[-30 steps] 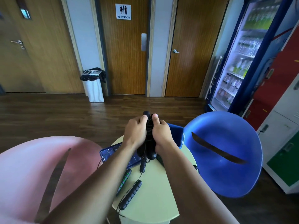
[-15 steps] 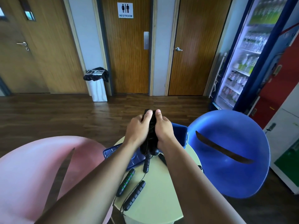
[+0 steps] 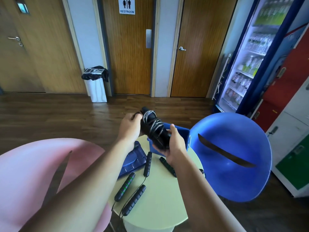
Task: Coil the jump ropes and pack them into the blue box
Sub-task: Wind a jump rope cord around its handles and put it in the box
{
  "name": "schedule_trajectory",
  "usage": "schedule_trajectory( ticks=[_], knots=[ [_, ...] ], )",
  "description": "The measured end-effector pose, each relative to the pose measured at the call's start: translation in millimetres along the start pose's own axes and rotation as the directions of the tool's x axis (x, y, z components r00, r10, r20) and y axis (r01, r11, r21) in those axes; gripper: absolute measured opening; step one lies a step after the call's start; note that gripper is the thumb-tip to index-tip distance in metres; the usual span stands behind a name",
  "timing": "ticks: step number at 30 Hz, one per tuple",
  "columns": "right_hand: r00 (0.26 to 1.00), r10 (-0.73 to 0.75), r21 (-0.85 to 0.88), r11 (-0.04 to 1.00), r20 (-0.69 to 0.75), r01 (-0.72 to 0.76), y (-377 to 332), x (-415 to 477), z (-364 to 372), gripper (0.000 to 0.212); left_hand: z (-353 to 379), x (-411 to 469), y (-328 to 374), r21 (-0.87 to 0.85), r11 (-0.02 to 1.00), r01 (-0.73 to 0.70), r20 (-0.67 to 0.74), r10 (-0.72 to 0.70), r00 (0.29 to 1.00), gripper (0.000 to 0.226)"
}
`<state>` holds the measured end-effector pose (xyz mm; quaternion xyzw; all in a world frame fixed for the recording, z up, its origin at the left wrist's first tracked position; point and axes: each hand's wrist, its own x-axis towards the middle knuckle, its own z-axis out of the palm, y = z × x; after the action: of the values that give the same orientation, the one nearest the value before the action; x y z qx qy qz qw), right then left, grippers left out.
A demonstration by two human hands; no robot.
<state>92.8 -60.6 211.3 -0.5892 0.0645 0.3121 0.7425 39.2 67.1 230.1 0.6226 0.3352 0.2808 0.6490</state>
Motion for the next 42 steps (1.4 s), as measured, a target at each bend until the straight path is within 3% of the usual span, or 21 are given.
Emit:
schedule_trajectory(
  ticks=[2, 6, 8, 11, 15, 18, 22, 27, 31, 37, 42],
  knots=[
    [0.99, -0.105, -0.05, 0.994, -0.093, 0.1, 0.9, 3.3, -0.3, 0.033, -1.3, -2.6, 0.3, 0.109, 0.993, -0.039, 0.015, 0.038, 0.999, 0.014],
    [0.879, -0.402, -0.35, 0.886, -0.257, 0.303, 0.6, 1.9, -4.8, 0.046, -8.1, 3.0, 5.7, 0.317, 0.937, -0.145, 0.19, 0.087, 0.978, 0.055],
    [0.83, -0.498, -0.454, 0.818, -0.252, 0.353, -0.9, -1.8, -5.3, 0.051, -7.5, 1.3, 10.2, 0.485, 0.853, -0.194, 0.191, 0.113, 0.975, 0.056],
    [0.767, -0.594, -0.541, 0.739, -0.242, 0.402, -2.6, -6.7, -2.4, 0.056, -7.3, 1.9, 10.6, 0.493, 0.855, -0.159, 0.147, 0.098, 0.984, 0.061],
    [0.701, -0.695, -0.655, 0.606, -0.16, 0.451, -5.0, -17.7, -1.5, 0.052, -9.4, 1.2, 1.9, 0.47, 0.879, -0.082, 0.058, 0.062, 0.996, 0.051],
    [0.706, -0.698, -0.69, 0.569, -0.118, 0.447, -11.7, -22.6, 0.0, 0.047, -5.8, -2.9, 2.6, 0.494, 0.862, -0.119, -0.035, 0.156, 0.987, 0.046],
    [0.746, -0.652, -0.69, 0.602, -0.135, 0.402, -14.2, -21.7, 3.2, 0.044, -5.4, -1.5, 2.0, 0.507, 0.836, -0.209, -0.071, 0.282, 0.957, 0.043],
    [0.715, -0.692, -0.723, 0.543, -0.098, 0.426, -10.0, -21.1, 8.4, 0.047, -6.3, 2.1, -10.4, 0.425, 0.889, -0.17, -0.165, 0.26, 0.951, 0.04],
    [0.754, -0.645, -0.612, 0.649, -0.126, 0.452, -13.2, -19.2, 9.7, 0.047, -3.8, 9.4, -14.3, 0.398, 0.903, -0.164, -0.172, 0.248, 0.953, 0.037],
    [0.788, -0.599, -0.591, 0.69, -0.142, 0.418, -15.3, 7.0, -10.0, 0.054, 13.4, 11.3, -25.0, 0.411, 0.888, -0.206, -0.038, 0.242, 0.97, 0.043],
    [0.807, -0.571, -0.707, 0.632, -0.149, 0.317, -18.6, 52.2, -38.6, 0.062, 33.5, 32.2, -39.8, 0.486, 0.814, -0.319, 0.283, 0.199, 0.938, 0.053]
  ],
)
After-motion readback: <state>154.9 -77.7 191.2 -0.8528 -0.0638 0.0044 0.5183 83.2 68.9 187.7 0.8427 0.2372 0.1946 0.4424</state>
